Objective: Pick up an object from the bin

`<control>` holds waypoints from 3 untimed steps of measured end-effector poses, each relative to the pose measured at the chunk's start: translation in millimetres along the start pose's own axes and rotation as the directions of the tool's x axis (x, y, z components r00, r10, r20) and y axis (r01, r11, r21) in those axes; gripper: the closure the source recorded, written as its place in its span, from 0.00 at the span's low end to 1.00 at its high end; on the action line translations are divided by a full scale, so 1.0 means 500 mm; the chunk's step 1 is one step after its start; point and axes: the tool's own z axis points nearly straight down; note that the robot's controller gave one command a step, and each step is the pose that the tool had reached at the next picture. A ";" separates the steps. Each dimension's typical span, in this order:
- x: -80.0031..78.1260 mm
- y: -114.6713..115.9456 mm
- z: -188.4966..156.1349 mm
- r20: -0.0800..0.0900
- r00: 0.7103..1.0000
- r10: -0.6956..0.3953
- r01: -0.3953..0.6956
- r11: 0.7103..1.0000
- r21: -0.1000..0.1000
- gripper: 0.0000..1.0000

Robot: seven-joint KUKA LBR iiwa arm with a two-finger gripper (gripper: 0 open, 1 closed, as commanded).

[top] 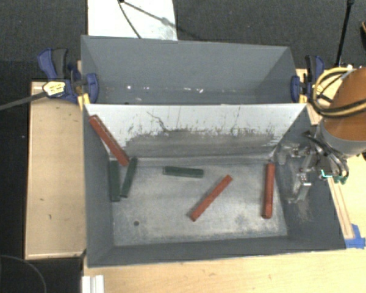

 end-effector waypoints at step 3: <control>-0.047 0.105 0.162 0.006 0.489 -0.872 0.872 0.489 0.008 1.00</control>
Offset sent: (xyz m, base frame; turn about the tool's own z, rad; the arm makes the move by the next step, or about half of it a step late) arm 0.0092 -0.0018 -0.0758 -0.4369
